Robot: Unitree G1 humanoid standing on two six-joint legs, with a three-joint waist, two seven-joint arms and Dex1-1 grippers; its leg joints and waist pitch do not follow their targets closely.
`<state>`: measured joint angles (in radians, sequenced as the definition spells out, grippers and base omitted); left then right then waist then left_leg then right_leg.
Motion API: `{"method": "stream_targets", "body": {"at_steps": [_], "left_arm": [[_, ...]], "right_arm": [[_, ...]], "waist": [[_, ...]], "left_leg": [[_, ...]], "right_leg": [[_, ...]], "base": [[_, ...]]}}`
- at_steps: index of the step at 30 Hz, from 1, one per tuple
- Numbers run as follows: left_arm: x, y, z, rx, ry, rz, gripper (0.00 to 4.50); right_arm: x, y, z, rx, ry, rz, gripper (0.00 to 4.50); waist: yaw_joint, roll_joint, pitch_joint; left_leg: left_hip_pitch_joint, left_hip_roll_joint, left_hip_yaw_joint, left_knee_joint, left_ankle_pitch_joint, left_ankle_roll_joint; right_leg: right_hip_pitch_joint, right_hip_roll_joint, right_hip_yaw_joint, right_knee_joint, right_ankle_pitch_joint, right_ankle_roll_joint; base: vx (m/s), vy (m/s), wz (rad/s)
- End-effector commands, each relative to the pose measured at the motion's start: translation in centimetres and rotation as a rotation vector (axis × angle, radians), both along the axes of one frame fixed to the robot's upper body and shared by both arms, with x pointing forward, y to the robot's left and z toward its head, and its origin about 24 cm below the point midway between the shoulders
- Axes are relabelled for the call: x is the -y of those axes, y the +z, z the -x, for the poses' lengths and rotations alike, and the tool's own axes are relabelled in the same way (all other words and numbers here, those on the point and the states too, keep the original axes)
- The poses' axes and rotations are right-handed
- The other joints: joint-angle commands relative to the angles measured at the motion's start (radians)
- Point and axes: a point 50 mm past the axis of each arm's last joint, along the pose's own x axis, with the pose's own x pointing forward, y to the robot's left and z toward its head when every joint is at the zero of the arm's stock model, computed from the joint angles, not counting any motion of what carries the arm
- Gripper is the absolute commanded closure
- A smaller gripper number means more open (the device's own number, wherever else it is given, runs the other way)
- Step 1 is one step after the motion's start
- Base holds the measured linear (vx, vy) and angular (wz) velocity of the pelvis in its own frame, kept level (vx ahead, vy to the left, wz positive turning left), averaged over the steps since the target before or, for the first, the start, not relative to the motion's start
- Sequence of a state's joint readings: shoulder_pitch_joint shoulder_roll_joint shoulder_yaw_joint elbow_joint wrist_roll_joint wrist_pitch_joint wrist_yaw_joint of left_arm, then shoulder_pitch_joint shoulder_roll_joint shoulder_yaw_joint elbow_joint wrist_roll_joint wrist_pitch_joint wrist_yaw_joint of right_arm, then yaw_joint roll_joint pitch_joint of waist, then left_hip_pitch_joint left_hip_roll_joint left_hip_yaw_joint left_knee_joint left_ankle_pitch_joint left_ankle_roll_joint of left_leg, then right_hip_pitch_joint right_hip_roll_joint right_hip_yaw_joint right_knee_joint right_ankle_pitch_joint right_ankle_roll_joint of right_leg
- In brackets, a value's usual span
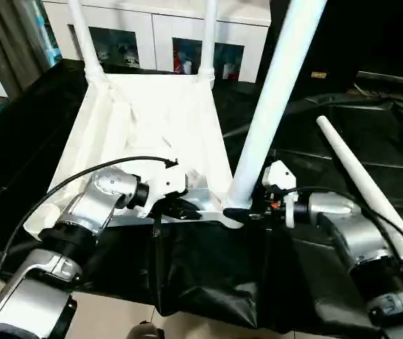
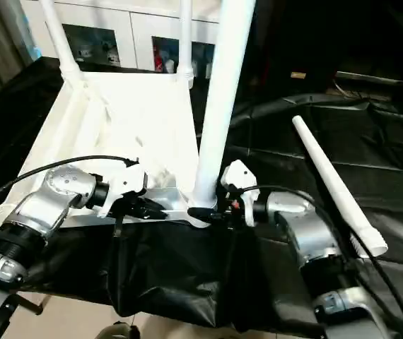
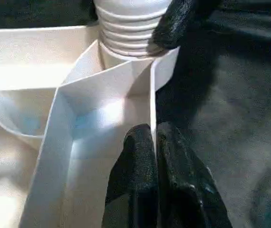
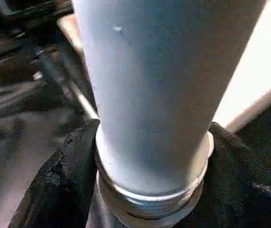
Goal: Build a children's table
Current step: Rotate leg to tighten
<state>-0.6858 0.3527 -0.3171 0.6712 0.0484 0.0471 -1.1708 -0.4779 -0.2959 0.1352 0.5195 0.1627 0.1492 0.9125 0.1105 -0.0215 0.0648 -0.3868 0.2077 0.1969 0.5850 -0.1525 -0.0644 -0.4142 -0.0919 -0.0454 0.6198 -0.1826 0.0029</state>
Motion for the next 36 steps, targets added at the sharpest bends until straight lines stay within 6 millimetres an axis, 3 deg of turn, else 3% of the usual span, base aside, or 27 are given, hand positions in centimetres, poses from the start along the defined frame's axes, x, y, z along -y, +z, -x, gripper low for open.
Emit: {"method": "stream_targets", "body": {"at_steps": [1, 4, 5, 8, 12, 13, 16, 20, 22, 26, 28, 36], "left_arm": [[2.2, 2.1, -1.3, 0.095, 0.027, 0.059, 4.5], [3.3, 1.8, -2.7, 0.131, 0.206, 0.051, 4.5], [3.8, 1.7, -3.0, 0.132, 0.259, 0.055, 4.5], [4.9, 1.4, -3.3, 0.137, 0.339, 0.053, 4.5], [5.8, 1.2, -3.2, 0.16, 0.323, 0.054, 4.5], [6.5, 1.0, -2.9, 0.157, 0.289, 0.073, 4.5], [6.7, 0.9, -2.6, 0.157, 0.256, 0.089, 4.5], [6.2, 1.0, -2.2, 0.162, 0.183, 0.13, 4.5], [5.9, 0.8, -1.9, 0.15, 0.144, 0.132, 4.5], [4.5, 0.4, -0.4, 0.103, -0.016, 0.149, 4.5], [4.0, 0.2, 0.1, 0.082, -0.061, 0.143, 4.5], [1.9, 0.3, 1.5, 0.01, -0.194, 0.139, 4.5]], "right_arm": [[0.3, -1.7, -0.4, -0.067, -0.15, 0.047, 1.73], [-0.8, -2.5, -1.3, -0.077, -0.348, 0.035, 1.73], [-1.2, -2.6, -1.5, -0.083, -0.407, 0.024, 1.73], [-2.6, -2.8, -2.1, -0.089, -0.518, 0.02, 1.73], [-3.9, -2.7, -2.4, -0.081, -0.538, 0.003, 1.73], [-5.0, -2.3, -2.4, -0.07, -0.505, -0.034, 1.17], [-5.7, -1.9, -2.4, -0.055, -0.462, -0.07, 1.02], [-5.0, -0.9, -2.4, -0.012, -0.399, -0.107, 0.74], [-4.4, -0.7, -2.3, 0.002, -0.347, -0.101, 0.74], [-2.5, -0.2, -0.8, 0.039, -0.119, -0.054, 0.74], [-1.9, 0.1, -0.2, 0.049, -0.051, -0.038, 0.74], [0.2, 0.7, 1.9, 0.035, 0.182, 0.041, 0.74]], "waist": [[-0.009, 0.007, -0.077], [-0.017, 0.009, -0.074], [-0.02, 0.008, -0.076], [-0.027, 0.006, -0.077], [-0.029, 0.009, -0.079], [-0.028, 0.011, -0.08], [-0.029, 0.01, -0.08], [-0.029, 0.009, -0.078], [-0.029, 0.004, -0.079], [-0.02, 0.004, -0.083], [-0.016, 0.007, -0.083], [-0.002, 0.01, -0.076]], "left_leg": [[0.026, 0.017, -0.011, -0.067, -0.278, -0.021], [0.026, 0.015, -0.013, -0.069, -0.312, -0.039], [0.031, 0.015, -0.015, -0.068, -0.324, -0.049], [0.028, 0.012, -0.015, -0.068, -0.32, -0.041], [0.023, 0.011, -0.014, -0.066, -0.296, -0.021], [0.024, 0.011, -0.013, -0.065, -0.292, -0.015], [0.022, 0.01, -0.012, -0.066, -0.287, -0.005], [0.024, 0.012, -0.013, -0.068, -0.315, -0.002], [0.021, 0.012, -0.012, -0.068, -0.299, 0.009], [0.019, 0.014, -0.008, -0.062, -0.227, 0.05], [0.022, 0.017, -0.007, -0.062, -0.224, 0.058], [0.026, 0.024, -0.007, -0.07, -0.301, 0.024]], "right_leg": [[0.049, -0.043, 0.029, -0.072, -0.187, -0.228], [0.046, -0.044, 0.031, -0.078, -0.25, -0.207], [0.046, -0.045, 0.03, -0.081, -0.271, -0.201], [0.045, -0.042, 0.031, -0.085, -0.272, -0.19], [0.048, -0.04, 0.031, -0.082, -0.208, -0.199], [0.048, -0.04, 0.031, -0.082, -0.189, -0.203], [0.051, -0.039, 0.03, -0.08, -0.174, -0.208], [0.05, -0.041, 0.03, -0.087, -0.236, -0.195], [0.053, -0.04, 0.031, -0.085, -0.209, -0.194], [0.058, -0.039, 0.031, -0.074, -0.101, -0.224], [0.056, -0.04, 0.03, -0.073, -0.097, -0.23], [0.046, -0.042, 0.032, -0.082, -0.229, -0.209]], "base": [[0.0, 0.0, 0.0], [0.0, 0.0, 0.0], [0.0, 0.0, 0.0], [0.0, 0.0, 0.0], [0.0, 0.0, 0.0], [0.0, 0.0, 0.0], [0.0, 0.0, 0.0], [0.0, 0.0, 0.0], [0.0, 0.0, 0.0], [0.0, 0.0, 0.0], [0.0, 0.0, 0.0], [0.0, 0.0, 0.0]]}}
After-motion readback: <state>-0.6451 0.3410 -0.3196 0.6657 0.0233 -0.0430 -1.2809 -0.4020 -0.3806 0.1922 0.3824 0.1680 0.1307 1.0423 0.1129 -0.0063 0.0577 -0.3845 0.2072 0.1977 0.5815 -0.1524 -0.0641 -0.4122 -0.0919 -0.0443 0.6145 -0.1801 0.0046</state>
